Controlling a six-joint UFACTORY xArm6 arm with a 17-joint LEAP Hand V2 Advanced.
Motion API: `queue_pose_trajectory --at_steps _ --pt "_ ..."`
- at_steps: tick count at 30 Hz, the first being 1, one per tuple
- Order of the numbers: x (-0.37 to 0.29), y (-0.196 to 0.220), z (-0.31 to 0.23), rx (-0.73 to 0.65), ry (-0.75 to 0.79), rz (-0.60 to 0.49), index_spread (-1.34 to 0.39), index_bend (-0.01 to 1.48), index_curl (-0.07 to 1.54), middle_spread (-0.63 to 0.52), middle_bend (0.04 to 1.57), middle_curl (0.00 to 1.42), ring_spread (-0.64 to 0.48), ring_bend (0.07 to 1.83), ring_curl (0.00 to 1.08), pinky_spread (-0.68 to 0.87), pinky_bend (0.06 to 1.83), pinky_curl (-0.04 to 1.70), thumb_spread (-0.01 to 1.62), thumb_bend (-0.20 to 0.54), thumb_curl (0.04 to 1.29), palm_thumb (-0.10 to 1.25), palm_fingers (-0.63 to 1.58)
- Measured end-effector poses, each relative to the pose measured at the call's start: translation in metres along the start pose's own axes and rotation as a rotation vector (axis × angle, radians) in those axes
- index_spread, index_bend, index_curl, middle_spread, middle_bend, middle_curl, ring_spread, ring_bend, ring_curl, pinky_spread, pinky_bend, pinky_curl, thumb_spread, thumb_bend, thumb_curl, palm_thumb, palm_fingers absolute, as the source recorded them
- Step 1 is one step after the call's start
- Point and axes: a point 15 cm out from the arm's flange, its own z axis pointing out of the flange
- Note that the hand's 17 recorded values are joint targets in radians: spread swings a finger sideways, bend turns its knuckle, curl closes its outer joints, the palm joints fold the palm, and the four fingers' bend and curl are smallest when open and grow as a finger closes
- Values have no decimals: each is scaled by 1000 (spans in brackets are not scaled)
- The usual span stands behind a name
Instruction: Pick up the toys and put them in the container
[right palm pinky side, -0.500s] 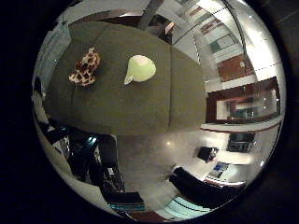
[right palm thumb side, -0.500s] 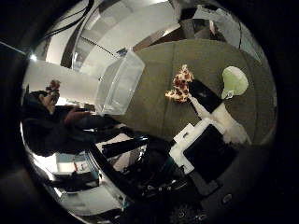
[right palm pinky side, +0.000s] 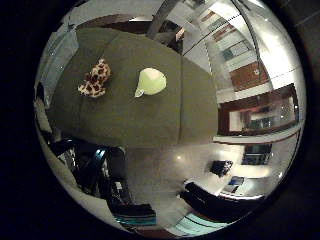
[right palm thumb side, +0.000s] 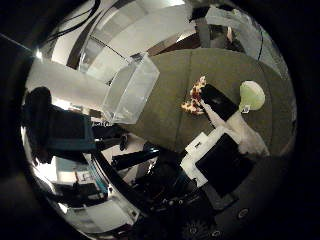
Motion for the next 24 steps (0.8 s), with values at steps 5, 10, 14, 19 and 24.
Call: queue_pose_trajectory --at_steps 5,10,14,19,24 --pt "10 -17 -10 25 21 -11 -421 173 392 -44 183 312 147 217 206 369 390 35 1114 -31 482 785 361" --pt "28 -42 -20 53 48 -32 -422 171 357 -41 180 303 158 245 222 367 441 44 1091 -37 411 665 306" --pt "44 -62 -22 66 58 -37 -417 171 334 -30 188 302 161 249 229 366 484 54 1069 -38 344 543 257" --pt "70 -89 -13 71 60 -29 -413 166 313 -6 186 299 175 264 237 372 537 64 1036 -35 300 442 211" --pt "102 -120 14 69 59 -23 -412 171 306 18 190 302 178 282 245 368 546 63 1007 -33 281 371 190"
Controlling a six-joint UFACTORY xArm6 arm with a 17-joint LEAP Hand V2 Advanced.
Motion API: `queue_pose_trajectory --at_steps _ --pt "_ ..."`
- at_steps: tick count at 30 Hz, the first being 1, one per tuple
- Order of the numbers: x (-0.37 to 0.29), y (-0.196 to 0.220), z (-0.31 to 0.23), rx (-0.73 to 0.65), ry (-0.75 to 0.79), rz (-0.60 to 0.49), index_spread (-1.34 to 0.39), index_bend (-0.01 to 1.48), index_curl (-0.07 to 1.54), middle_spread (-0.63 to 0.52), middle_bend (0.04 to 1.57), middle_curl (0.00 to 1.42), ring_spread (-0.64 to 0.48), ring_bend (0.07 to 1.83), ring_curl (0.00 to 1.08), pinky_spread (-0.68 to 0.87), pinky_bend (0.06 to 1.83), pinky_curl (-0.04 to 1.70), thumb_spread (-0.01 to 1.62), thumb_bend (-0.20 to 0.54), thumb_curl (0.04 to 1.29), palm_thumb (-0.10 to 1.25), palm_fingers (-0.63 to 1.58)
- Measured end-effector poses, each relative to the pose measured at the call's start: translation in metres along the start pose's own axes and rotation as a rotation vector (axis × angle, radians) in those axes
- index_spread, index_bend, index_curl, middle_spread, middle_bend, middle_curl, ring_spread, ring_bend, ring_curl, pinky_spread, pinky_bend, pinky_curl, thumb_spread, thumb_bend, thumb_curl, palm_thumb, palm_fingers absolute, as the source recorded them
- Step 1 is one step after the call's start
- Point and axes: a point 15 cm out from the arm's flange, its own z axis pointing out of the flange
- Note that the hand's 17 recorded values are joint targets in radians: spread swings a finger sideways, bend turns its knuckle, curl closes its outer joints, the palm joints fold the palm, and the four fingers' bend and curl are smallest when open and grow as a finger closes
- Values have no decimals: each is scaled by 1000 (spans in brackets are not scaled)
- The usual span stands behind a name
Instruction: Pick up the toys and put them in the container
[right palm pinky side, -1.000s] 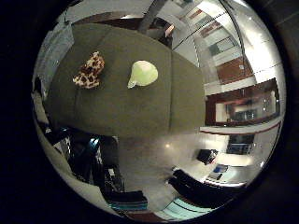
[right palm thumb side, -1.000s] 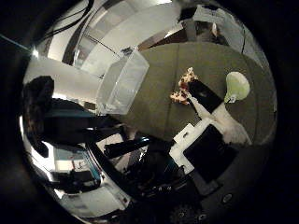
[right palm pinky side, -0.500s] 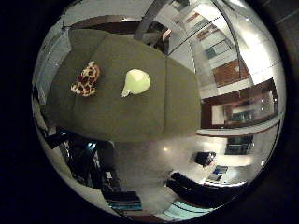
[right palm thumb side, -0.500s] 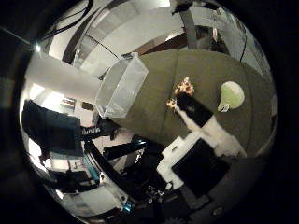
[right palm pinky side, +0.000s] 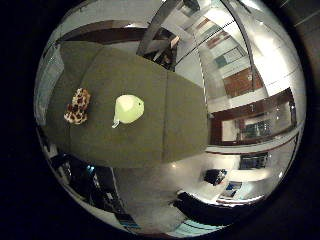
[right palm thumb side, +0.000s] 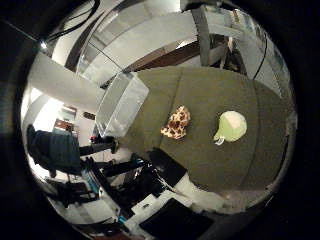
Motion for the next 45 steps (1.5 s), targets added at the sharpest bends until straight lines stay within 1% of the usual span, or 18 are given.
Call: queue_pose_trajectory --at_steps 4,9,15,19,25,31,35,40,45 --pt "17 -10 39 -19 -16 6 -408 175 306 31 192 306 178 275 245 371 548 64 987 -33 274 322 172" --pt "39 -9 96 -50 -35 28 -398 171 306 45 191 307 186 270 246 369 547 67 971 -34 269 275 164" --pt "60 12 155 -92 -48 47 -384 172 306 72 190 307 192 272 250 371 545 70 949 -34 271 225 155" --pt "67 40 184 -151 -57 15 -378 171 302 93 190 306 192 264 250 374 550 75 934 -34 274 193 135" --pt "71 55 211 -181 -77 17 -362 171 303 110 195 309 202 263 253 378 539 78 926 -31 277 179 135" --pt "58 78 238 -229 -107 13 -347 171 300 124 194 311 210 263 256 381 533 81 918 -31 283 176 144" --pt "55 81 255 -257 -103 9 -325 171 298 134 197 315 216 264 255 382 525 82 915 -31 286 175 153" --pt "52 97 276 -342 -101 10 -307 168 297 142 198 317 222 260 253 381 523 82 913 -32 286 173 157" --pt "53 118 285 -398 -88 21 -277 179 306 127 212 322 210 267 252 378 502 70 923 -26 292 205 246"
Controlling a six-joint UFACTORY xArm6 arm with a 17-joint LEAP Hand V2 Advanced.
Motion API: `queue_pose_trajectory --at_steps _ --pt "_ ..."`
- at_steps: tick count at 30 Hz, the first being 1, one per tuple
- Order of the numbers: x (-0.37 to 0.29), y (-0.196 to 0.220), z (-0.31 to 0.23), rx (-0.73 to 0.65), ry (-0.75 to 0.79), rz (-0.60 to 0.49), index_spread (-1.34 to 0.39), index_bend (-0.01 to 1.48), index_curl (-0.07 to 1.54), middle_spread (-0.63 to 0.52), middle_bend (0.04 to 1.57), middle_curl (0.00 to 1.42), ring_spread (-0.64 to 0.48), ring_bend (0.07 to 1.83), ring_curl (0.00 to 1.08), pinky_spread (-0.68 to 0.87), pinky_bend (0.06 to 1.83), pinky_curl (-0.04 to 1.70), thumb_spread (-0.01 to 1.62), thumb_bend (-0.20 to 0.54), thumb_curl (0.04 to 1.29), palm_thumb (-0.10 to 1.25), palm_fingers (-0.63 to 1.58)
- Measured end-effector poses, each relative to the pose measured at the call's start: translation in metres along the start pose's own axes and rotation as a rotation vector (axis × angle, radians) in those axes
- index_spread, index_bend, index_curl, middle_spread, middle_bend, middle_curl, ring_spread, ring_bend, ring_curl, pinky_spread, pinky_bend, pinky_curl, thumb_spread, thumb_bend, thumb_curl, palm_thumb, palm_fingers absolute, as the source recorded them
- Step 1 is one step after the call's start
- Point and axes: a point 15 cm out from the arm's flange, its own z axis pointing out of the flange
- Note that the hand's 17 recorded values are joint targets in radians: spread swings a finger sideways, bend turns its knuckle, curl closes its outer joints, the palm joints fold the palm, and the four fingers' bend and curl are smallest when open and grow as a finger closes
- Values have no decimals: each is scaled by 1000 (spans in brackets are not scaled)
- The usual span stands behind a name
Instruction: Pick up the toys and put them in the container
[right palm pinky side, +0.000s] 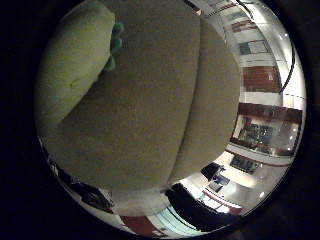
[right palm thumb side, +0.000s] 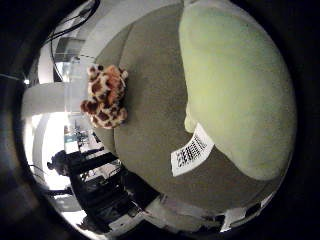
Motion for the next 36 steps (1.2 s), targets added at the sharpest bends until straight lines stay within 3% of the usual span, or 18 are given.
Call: queue_pose_trajectory --at_steps 3,5,8,10,12,15,19,29,36 --pt "-4 0 5 -5 -4 3 -259 193 316 94 218 323 193 314 254 356 483 49 940 -20 297 264 372" --pt "-5 -1 5 -3 -2 6 -277 188 320 15 254 331 103 414 263 317 482 18 954 -16 304 322 573" --pt "-8 -5 5 1 1 -3 -345 181 325 -135 427 398 -104 627 315 76 684 6 1004 12 323 489 1142" --pt "-6 -4 4 3 2 -1 -404 331 431 -209 634 503 -213 827 424 -190 977 115 1035 22 340 624 1386" --pt "1 -4 -3 12 10 -1 -419 524 538 -231 805 585 -239 989 492 -266 1174 217 1037 33 361 745 1413" --pt "16 -3 -17 30 25 19 -395 777 685 -220 1028 682 -235 1157 566 -249 1357 323 1008 36 405 886 1335" --pt "52 9 -48 63 62 52 -329 984 812 -186 1205 752 -228 1308 640 -206 1505 429 961 38 490 1049 1202" --pt "33 8 -168 109 95 33 -264 1077 870 -137 1321 757 -217 1369 712 -165 1553 553 861 -13 651 1128 1133" --pt "-53 2 -297 193 60 -22 -253 1084 875 -131 1337 740 -207 1394 721 -170 1518 615 815 -14 731 1109 1137"
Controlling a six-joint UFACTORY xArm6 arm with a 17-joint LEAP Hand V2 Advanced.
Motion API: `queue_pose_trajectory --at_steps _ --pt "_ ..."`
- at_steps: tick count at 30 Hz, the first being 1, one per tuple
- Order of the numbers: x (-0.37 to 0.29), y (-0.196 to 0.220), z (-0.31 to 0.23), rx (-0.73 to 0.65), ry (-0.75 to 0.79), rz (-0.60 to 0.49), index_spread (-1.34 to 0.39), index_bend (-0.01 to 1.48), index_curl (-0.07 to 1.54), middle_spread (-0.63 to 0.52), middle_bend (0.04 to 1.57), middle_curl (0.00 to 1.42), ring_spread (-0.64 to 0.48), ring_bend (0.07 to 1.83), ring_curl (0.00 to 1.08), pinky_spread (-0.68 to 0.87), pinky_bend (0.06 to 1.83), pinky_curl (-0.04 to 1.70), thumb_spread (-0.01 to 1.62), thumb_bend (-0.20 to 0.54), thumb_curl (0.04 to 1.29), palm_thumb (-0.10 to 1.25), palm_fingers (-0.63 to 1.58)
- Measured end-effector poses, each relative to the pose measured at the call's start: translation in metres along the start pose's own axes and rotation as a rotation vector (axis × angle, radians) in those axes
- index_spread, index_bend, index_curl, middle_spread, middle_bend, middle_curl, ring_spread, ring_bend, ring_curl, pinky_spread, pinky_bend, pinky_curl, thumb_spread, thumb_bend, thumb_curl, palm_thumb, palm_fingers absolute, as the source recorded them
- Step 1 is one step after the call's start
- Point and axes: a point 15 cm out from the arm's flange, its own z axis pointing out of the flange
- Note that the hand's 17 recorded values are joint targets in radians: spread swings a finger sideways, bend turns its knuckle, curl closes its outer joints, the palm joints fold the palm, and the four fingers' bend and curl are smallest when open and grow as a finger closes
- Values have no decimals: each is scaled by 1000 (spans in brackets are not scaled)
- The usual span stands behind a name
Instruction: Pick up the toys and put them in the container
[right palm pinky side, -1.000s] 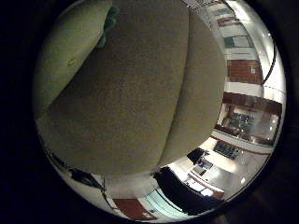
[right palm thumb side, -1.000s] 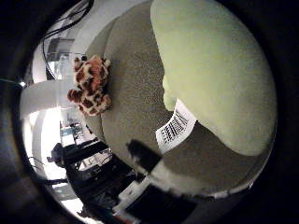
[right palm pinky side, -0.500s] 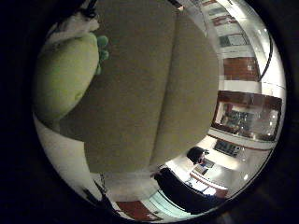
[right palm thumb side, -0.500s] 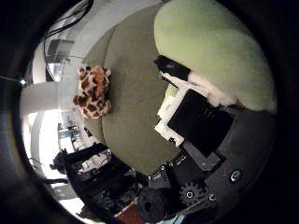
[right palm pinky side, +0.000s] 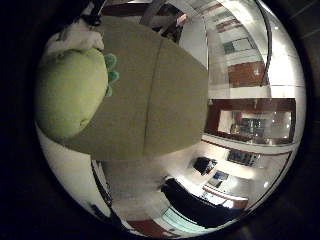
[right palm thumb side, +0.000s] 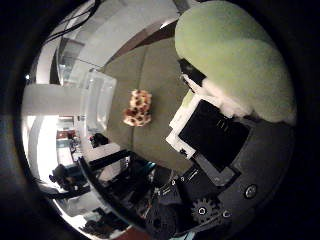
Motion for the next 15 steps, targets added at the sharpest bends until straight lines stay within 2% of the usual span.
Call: queue_pose_trajectory --at_steps 7,12,15 --pt "-149 -48 -117 157 -87 -155 -253 1082 880 -129 1346 729 -204 1400 720 -174 1489 666 796 -16 776 1101 1135" --pt "-269 -74 -166 231 -168 -250 -252 1082 879 -129 1347 723 -199 1405 713 -177 1463 699 780 -16 797 1095 1142" --pt "-341 -83 -177 238 -215 -300 -252 1082 878 -129 1349 719 -198 1410 711 -178 1455 715 772 -17 807 1085 1144"
